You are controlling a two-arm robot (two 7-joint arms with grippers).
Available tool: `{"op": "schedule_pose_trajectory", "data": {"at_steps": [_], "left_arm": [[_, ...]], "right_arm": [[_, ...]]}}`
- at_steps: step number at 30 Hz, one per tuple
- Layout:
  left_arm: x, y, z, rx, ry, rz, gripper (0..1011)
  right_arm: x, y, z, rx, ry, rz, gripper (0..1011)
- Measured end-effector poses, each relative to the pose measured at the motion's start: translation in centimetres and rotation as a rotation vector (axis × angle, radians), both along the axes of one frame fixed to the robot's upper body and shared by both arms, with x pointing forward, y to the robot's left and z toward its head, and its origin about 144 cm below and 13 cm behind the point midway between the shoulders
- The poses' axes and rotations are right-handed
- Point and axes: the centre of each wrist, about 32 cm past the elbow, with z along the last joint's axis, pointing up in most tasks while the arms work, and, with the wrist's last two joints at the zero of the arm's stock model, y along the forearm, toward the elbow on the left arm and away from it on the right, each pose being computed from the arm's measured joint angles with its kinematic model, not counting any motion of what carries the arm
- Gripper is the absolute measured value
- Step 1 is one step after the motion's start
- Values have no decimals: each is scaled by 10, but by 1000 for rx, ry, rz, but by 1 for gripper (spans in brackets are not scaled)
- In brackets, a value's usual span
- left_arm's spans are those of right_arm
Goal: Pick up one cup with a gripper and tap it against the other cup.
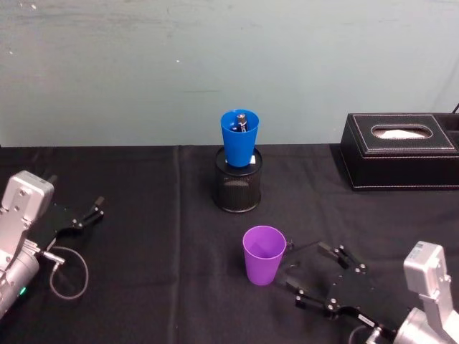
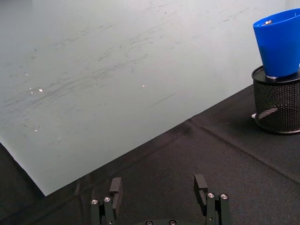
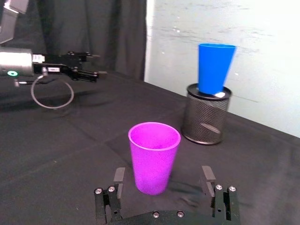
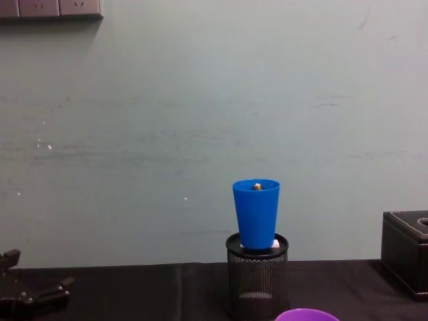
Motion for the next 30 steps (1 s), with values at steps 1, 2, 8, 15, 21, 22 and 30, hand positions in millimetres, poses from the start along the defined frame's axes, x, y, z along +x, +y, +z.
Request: {"op": "schedule_pose_trajectory", "data": {"at_steps": [1, 2, 8, 15, 21, 22, 30], "left_arm": [[0, 0, 0, 0, 0, 0, 1000], [0, 0, 0, 0, 0, 0, 1000], [0, 0, 0, 0, 0, 0, 1000], [0, 0, 0, 0, 0, 0, 1000], [0, 0, 0, 0, 0, 0, 1000], [0, 0, 0, 0, 0, 0, 1000], [0, 0, 0, 0, 0, 0, 1000]], "right_arm": [[3, 3, -1, 1, 1, 13, 1002], [5, 4, -1, 1, 1, 18, 1002], [20, 15, -1, 2, 4, 43, 1002], [38, 23, -1, 8, 16, 56, 1002], [50, 29, -2, 13, 27, 72, 1002], [52, 30, -2, 14, 28, 75, 1002], [58, 38, -7, 30, 47, 90, 1002]]}}
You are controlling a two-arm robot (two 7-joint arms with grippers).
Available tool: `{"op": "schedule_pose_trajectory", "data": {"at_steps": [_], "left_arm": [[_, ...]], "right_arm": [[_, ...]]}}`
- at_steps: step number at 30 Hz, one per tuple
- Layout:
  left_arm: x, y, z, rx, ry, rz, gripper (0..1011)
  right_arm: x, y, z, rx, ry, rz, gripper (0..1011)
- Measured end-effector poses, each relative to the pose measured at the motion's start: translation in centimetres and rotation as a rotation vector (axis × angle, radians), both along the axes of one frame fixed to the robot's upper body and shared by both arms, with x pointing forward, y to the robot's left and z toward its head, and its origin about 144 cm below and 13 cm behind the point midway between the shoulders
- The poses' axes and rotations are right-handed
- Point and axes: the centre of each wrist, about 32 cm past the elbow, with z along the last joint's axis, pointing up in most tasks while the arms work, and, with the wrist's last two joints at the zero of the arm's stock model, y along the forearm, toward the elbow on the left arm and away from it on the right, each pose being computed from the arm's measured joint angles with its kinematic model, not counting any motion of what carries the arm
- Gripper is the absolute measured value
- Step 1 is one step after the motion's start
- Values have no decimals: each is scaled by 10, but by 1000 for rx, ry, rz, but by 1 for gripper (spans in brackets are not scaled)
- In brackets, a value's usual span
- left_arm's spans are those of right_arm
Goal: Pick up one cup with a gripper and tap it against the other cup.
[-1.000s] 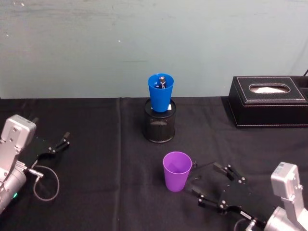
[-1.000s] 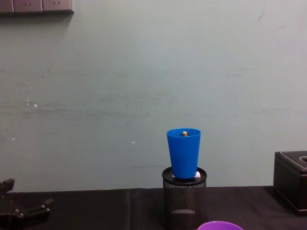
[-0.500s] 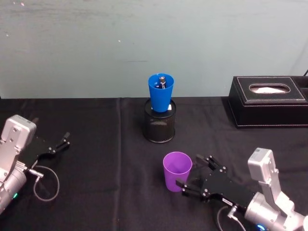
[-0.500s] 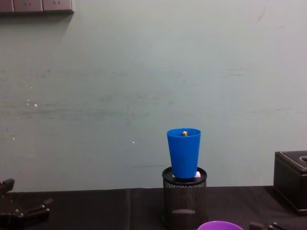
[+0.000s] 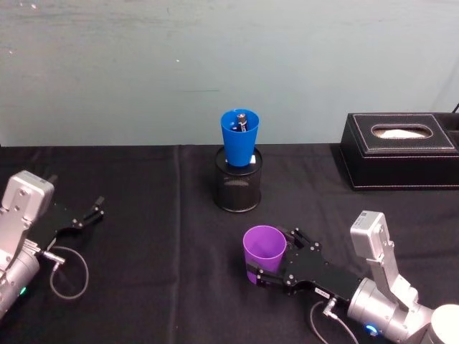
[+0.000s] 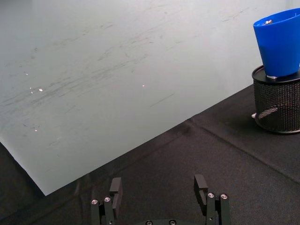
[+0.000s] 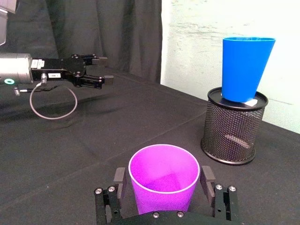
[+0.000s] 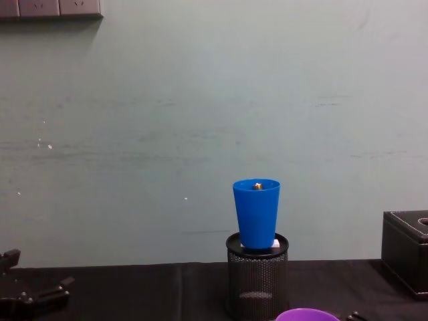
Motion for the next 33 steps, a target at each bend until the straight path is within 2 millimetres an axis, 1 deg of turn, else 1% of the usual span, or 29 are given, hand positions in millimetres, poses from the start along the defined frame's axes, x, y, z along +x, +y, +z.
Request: {"op": "schedule_pose_trajectory", "data": {"at_steps": [4, 21, 25, 26, 28, 29, 30, 33], "left_arm": [[0, 0, 0, 0, 0, 0, 1000], [0, 0, 0, 0, 0, 0, 1000], [0, 0, 0, 0, 0, 0, 1000], [0, 0, 0, 0, 0, 0, 1000], [0, 0, 0, 0, 0, 0, 1000], [0, 0, 0, 0, 0, 0, 1000], [0, 0, 0, 0, 0, 0, 1000], [0, 0, 0, 0, 0, 0, 1000]], "right_arm": [[2, 2, -3, 10, 7, 0, 1002], [3, 3, -2, 16, -10, -3, 1003], [3, 3, -2, 16, -10, -2, 952], [3, 3, -2, 16, -10, -2, 911], [3, 3, -2, 16, -10, -2, 883], [3, 3, -2, 17, -9, -2, 840], [3, 3, -2, 17, -9, -2, 818], [3, 3, -2, 17, -9, -2, 786]]}}
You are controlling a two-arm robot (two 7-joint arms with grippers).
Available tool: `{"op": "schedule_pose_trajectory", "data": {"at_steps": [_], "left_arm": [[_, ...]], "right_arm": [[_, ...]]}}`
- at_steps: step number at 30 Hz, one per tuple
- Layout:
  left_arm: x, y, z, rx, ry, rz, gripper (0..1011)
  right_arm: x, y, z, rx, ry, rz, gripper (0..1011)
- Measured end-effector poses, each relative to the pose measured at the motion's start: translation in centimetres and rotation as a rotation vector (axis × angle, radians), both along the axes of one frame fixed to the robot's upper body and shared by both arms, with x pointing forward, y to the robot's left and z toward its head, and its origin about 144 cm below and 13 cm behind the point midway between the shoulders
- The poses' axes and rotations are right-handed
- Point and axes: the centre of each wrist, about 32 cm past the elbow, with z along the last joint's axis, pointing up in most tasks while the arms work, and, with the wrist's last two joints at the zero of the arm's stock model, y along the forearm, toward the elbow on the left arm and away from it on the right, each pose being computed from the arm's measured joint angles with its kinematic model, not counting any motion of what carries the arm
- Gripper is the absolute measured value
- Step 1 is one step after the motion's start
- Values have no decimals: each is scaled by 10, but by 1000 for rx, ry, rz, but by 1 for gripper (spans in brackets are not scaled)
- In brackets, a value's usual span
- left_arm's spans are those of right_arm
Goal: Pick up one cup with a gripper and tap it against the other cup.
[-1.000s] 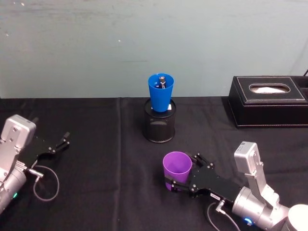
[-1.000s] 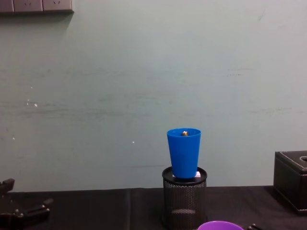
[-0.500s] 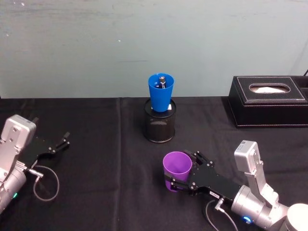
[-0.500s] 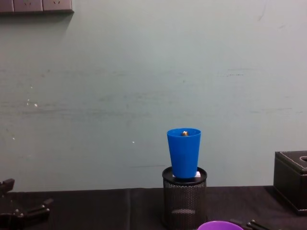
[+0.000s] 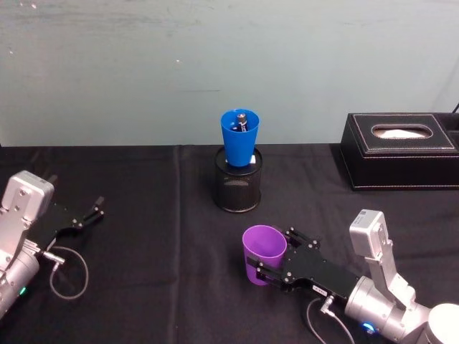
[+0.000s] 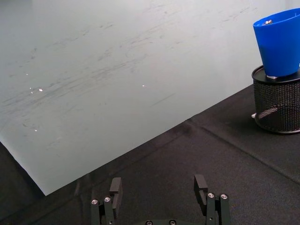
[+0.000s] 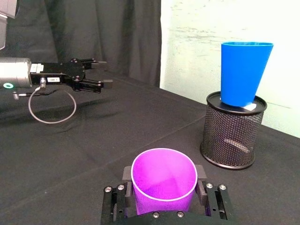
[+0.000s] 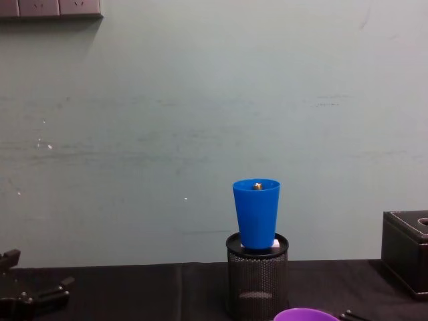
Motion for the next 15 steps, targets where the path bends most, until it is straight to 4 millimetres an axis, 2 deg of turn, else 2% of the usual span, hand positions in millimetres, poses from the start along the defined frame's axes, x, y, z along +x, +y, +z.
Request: {"op": "schedule_pose_trajectory", "data": {"at_steps": [8, 15], "left_arm": [[0, 0, 0, 0, 0, 0, 1000], [0, 0, 0, 0, 0, 0, 1000]], "right_arm": [[0, 0, 1, -1, -1, 1, 748], [1, 5, 29, -34, -46, 12, 726]]}}
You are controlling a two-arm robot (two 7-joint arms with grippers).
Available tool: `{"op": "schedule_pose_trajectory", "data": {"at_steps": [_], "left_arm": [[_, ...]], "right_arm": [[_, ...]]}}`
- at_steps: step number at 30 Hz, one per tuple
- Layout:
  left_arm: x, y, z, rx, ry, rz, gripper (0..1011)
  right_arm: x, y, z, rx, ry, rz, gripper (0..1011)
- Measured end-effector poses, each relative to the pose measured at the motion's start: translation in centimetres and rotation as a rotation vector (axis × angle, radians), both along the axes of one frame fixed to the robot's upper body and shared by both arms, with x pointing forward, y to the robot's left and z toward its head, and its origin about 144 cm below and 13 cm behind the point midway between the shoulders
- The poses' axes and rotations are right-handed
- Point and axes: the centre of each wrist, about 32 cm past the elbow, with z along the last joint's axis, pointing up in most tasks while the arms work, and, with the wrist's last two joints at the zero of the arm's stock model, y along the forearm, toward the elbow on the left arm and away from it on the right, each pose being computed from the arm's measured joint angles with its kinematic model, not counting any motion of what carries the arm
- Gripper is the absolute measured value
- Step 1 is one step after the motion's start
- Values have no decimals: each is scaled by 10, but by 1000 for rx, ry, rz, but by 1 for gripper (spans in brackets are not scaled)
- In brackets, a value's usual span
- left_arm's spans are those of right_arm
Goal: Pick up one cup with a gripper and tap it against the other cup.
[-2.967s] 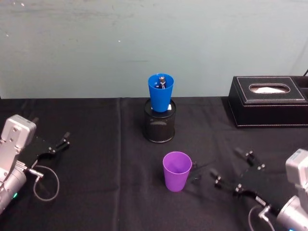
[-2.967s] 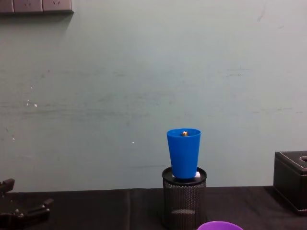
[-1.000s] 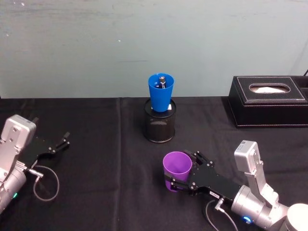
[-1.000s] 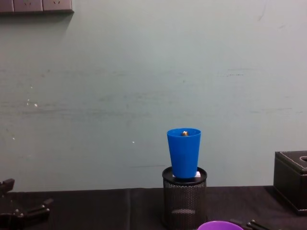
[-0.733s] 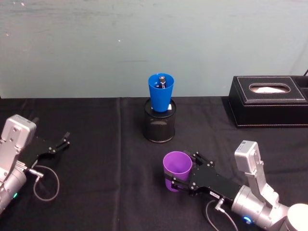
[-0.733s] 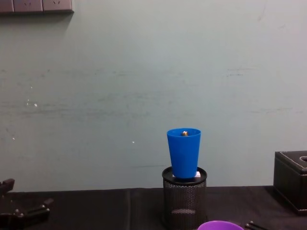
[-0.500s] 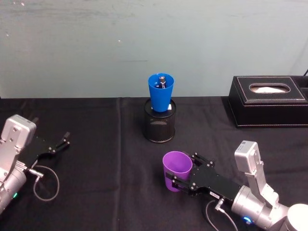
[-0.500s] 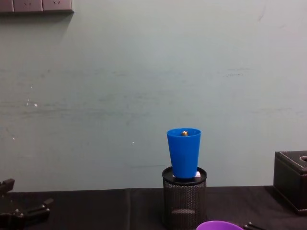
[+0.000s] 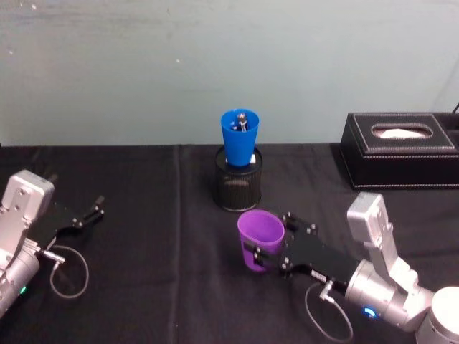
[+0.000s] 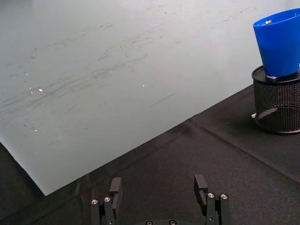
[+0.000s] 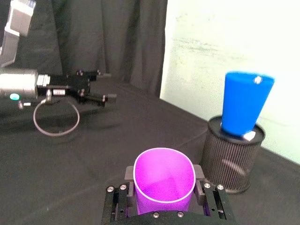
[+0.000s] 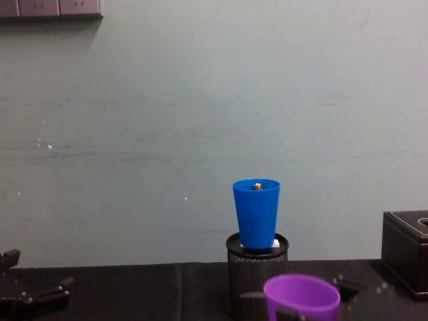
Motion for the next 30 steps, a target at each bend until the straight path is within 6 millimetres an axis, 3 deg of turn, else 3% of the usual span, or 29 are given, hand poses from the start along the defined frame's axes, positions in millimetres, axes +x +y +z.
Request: {"op": "schedule_pose_trajectory", "data": {"at_steps": [10, 15, 30], "left_arm": [[0, 0, 0, 0, 0, 0, 1000], [0, 0, 0, 0, 0, 0, 1000], [0, 0, 0, 0, 0, 0, 1000]], "right_arm": [[2, 7, 60, -8, -25, -9, 726], [3, 9, 80, -6, -16, -14, 726], [8, 13, 99, -13, -1, -17, 726]]}}
